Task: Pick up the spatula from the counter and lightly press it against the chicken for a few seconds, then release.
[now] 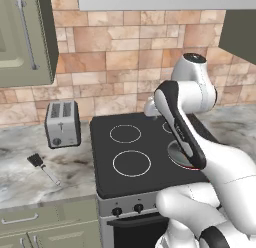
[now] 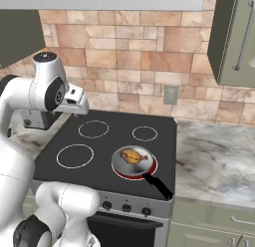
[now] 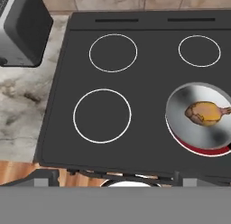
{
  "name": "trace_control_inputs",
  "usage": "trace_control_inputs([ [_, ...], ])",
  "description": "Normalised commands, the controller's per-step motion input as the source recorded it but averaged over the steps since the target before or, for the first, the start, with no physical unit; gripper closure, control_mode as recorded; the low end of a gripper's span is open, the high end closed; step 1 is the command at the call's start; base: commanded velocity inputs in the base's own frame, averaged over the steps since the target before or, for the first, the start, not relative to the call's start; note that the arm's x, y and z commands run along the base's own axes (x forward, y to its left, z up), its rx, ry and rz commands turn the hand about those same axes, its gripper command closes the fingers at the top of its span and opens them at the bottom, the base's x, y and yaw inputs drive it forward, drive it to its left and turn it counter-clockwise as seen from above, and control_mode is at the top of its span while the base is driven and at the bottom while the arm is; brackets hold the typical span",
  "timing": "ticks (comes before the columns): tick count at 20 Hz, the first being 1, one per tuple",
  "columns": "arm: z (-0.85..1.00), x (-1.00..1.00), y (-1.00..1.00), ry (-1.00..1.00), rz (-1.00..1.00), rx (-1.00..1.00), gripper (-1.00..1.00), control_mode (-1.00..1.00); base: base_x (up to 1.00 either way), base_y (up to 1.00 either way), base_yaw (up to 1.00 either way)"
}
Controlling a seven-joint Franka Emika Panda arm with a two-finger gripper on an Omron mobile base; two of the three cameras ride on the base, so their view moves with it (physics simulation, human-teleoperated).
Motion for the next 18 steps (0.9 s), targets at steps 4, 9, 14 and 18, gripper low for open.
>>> trace_control_inputs([
  [4, 0.0, -0.23, 0.26, -0.1, 0.04, 0.0, -1.0, -1.0, 0.0, 0.0, 0.0],
  [9, 0.0, -0.17, 0.28, -0.03, 0.04, 0.0, -1.0, -1.0, 0.0, 0.0, 0.0],
  [14, 0.0, -0.14, 0.37, 0.02, 0.06, 0.01, -1.0, -1.0, 0.0, 0.0, 0.0],
  [18, 0.0, -0.08, 0.46, 0.07, 0.06, 0.01, -1.0, -1.0, 0.0, 0.0, 0.0],
])
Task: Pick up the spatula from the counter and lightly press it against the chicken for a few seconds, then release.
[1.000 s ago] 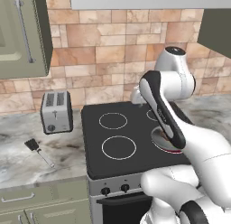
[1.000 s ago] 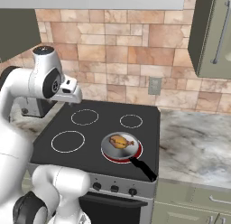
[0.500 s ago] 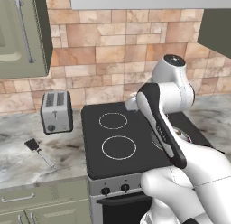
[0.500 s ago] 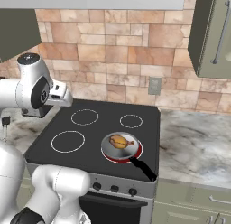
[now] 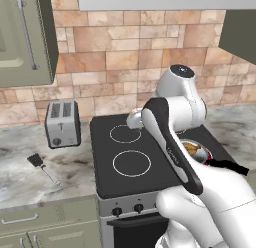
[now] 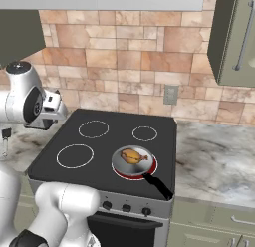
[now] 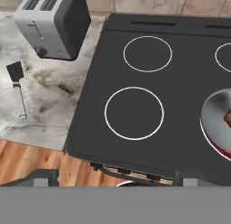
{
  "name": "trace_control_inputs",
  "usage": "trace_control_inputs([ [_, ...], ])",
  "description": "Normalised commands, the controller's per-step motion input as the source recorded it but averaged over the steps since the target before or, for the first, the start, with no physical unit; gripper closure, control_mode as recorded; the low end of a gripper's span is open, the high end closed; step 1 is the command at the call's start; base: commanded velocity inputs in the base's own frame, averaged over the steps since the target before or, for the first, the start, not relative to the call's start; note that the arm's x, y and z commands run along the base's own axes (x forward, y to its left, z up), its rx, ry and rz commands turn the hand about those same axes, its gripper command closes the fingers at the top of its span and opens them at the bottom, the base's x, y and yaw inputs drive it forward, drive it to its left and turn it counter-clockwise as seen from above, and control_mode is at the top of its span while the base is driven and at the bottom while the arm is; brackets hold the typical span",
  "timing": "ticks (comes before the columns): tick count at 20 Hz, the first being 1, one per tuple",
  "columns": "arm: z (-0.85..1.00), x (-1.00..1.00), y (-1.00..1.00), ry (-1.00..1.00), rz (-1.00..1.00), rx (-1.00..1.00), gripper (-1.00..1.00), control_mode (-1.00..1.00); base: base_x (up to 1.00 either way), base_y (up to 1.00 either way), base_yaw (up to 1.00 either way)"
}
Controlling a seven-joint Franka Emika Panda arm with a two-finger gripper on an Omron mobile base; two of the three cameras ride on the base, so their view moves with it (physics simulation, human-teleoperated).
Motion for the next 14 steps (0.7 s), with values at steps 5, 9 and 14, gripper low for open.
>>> trace_control_inputs([
  [5, 0.0, -0.07, 0.38, 0.08, 0.08, 0.03, -1.0, -1.0, 0.0, 0.0, 0.0],
  [9, -0.02, -0.07, 0.38, 0.04, 0.09, 0.03, -1.0, -1.0, 0.0, 0.0, 0.0],
  [14, -0.16, -0.06, 0.37, 0.0, 0.1, 0.02, -1.0, -1.0, 0.0, 0.0, 0.0],
])
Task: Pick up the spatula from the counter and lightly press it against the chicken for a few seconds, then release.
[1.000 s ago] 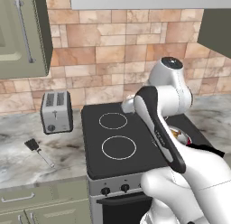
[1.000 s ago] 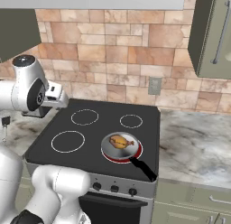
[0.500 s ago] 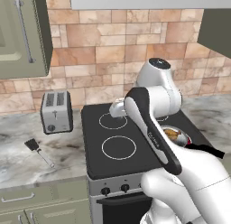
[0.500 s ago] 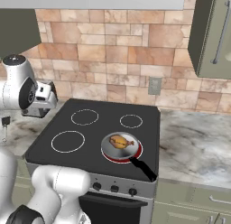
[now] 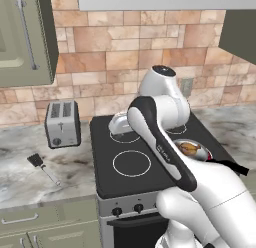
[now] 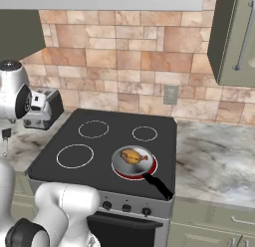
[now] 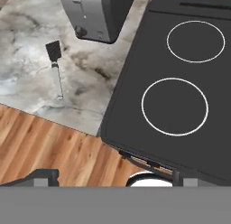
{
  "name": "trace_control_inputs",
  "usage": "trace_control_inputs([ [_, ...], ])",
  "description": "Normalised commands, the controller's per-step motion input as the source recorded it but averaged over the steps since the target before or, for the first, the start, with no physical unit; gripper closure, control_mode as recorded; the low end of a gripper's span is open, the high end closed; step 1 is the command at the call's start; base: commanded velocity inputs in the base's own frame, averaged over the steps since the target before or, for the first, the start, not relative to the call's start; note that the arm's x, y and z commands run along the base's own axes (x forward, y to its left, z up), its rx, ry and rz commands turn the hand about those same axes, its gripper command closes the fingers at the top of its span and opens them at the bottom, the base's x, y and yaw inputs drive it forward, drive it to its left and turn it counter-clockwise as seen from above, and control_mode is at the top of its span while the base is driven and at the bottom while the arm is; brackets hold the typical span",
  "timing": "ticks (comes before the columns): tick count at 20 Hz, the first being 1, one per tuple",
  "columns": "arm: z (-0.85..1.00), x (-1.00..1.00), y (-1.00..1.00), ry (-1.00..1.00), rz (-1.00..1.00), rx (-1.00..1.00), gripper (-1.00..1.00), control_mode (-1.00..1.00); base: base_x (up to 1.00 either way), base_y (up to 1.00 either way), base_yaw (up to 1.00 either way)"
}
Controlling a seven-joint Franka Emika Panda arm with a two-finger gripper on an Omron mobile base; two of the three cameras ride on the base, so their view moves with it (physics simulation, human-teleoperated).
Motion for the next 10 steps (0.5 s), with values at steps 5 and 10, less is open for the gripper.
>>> trace_control_inputs([
  [5, -0.1, -0.11, 0.37, 0.0, 0.09, 0.02, -1.0, -1.0, 0.0, 0.0, 0.0],
  [10, -0.01, -0.07, 0.36, 0.0, 0.08, 0.03, -1.0, -1.0, 0.0, 0.0, 0.0],
])
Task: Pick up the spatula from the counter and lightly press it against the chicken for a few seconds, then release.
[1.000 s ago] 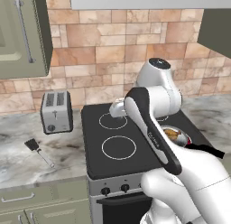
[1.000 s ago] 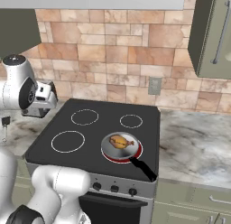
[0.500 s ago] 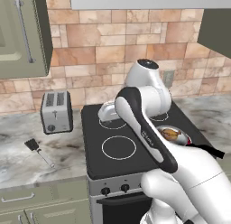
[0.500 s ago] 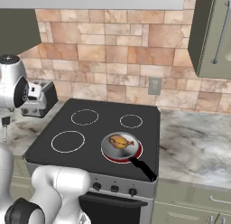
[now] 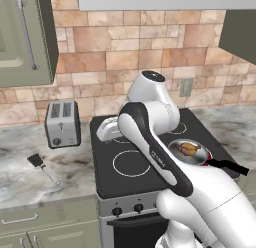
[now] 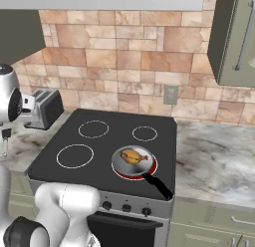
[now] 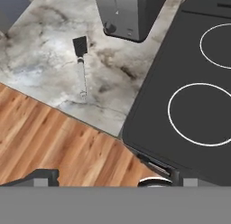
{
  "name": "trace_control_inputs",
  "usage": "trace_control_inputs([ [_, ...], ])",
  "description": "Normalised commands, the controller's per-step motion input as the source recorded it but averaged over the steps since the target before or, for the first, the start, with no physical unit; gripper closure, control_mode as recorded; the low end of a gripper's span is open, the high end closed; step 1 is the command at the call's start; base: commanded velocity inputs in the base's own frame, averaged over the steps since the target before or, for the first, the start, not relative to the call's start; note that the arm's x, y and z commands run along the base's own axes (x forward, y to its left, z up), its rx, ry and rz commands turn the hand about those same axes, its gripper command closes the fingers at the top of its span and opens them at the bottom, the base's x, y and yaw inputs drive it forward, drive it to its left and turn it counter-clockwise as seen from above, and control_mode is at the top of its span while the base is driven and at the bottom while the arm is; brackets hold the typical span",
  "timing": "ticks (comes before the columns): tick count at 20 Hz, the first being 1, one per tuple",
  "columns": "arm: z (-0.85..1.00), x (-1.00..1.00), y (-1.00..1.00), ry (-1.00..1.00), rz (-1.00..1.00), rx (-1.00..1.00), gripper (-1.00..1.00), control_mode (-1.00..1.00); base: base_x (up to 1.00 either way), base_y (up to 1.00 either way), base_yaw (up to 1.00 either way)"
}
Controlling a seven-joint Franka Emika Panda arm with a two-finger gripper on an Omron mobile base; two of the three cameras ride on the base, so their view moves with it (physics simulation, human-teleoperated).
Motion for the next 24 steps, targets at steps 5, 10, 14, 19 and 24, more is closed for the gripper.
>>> trace_control_inputs([
  [5, -0.02, -0.09, 0.33, 0.0, 0.04, 0.01, -1.0, -1.0, 0.0, 0.0, 0.0],
  [10, -0.2, -0.05, 0.3, 0.0, 0.01, 0.0, -1.0, -1.0, 0.0, 0.0, 0.0],
  [14, -0.29, 0.0, 0.28, 0.0, 0.0, 0.0, -1.0, -1.0, 0.0, 0.0, 0.0],
  [19, -0.07, 0.0, 0.35, 0.0, 0.0, 0.0, -1.0, -1.0, 0.0, 0.0, 0.0],
  [24, -0.07, 0.0, 0.43, 0.0, 0.0, 0.0, -1.0, -1.0, 0.0, 0.0, 0.0],
])
